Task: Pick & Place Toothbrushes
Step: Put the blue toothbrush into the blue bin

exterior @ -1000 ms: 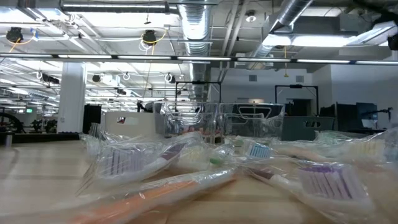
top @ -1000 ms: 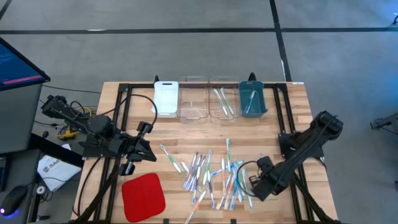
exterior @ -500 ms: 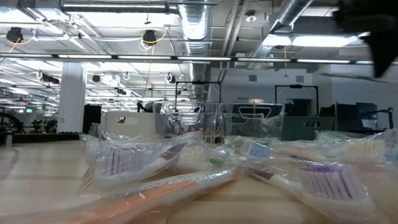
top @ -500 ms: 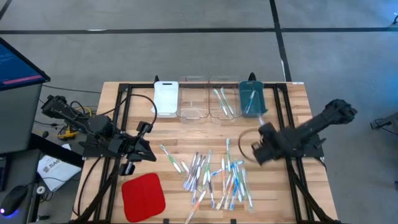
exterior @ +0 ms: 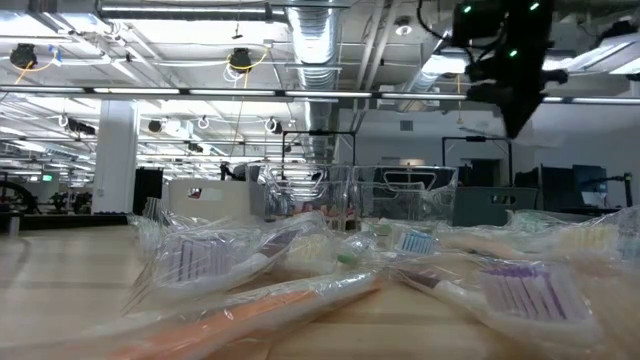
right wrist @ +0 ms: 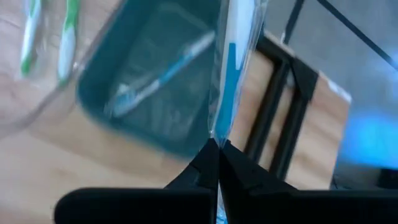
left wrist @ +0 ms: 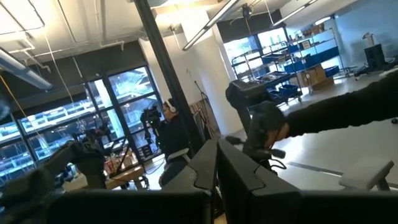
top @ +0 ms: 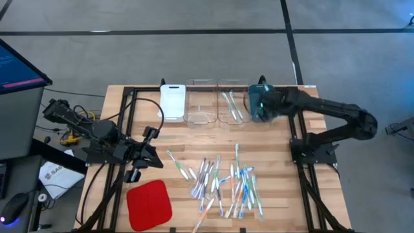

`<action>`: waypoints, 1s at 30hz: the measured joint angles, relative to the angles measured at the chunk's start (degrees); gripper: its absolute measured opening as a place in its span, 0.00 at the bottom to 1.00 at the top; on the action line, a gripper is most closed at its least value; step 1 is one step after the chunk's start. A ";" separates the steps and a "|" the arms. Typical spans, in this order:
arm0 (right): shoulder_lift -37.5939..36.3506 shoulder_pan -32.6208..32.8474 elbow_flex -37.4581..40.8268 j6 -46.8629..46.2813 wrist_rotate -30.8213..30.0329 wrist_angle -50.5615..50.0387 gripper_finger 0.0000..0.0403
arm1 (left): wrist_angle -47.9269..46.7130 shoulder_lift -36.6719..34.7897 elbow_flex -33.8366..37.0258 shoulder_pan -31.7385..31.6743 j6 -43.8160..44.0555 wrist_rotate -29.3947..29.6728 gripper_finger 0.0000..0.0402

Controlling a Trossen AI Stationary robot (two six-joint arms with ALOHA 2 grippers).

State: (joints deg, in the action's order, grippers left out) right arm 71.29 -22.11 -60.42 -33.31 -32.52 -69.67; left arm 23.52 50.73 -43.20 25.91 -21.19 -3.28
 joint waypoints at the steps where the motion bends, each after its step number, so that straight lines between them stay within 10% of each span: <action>1: 0.65 -2.30 0.00 4.02 0.72 3.07 0.00 | -0.17 0.08 0.00 0.00 0.00 -0.01 0.02; 12: 13.59 -17.63 -0.04 22.21 7.56 17.41 0.00 | -0.01 0.38 0.02 0.00 0.00 0.00 0.02; 30: 25.28 -17.78 -0.07 23.21 11.38 22.82 0.00 | -0.10 0.36 0.02 0.00 0.00 0.01 0.02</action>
State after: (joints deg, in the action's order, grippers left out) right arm 96.57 -39.89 -60.49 -10.09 -21.15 -46.85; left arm 23.42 51.09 -43.18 25.91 -21.19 -3.27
